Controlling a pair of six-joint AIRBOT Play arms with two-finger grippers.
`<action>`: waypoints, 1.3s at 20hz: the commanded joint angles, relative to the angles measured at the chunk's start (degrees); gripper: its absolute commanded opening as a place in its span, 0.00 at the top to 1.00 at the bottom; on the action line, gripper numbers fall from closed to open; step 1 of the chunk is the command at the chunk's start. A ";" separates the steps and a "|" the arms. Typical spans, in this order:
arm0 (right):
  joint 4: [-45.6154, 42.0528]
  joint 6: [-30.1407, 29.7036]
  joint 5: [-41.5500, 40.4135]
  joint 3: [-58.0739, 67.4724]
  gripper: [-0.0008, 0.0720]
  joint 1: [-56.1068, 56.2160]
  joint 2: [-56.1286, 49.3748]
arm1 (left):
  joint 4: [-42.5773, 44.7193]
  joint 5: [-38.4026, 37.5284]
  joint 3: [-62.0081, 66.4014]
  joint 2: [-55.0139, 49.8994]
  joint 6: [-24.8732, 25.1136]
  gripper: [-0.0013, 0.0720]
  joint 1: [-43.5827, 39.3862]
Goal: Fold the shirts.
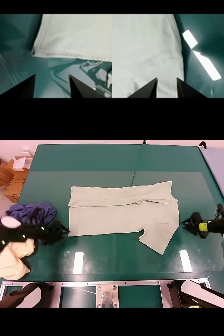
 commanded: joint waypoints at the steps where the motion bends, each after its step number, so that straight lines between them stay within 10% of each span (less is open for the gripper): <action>1: 4.70 -2.23 -2.51 -7.04 0.60 -0.26 1.49 | -9.38 12.22 -10.16 2.47 -0.55 0.32 -5.18; 9: 5.79 -2.25 -2.67 -7.72 0.60 -0.22 1.49 | -11.74 33.75 -10.64 -1.42 -6.75 0.35 -14.78; 12: 5.81 -2.21 -2.29 -7.72 0.58 -0.24 1.49 | -15.89 34.47 -9.31 -3.19 -2.01 0.95 -14.78; 26: 3.34 -1.20 2.08 -12.11 0.48 -2.60 1.55 | -15.04 29.00 -7.04 -3.17 1.46 0.95 -14.78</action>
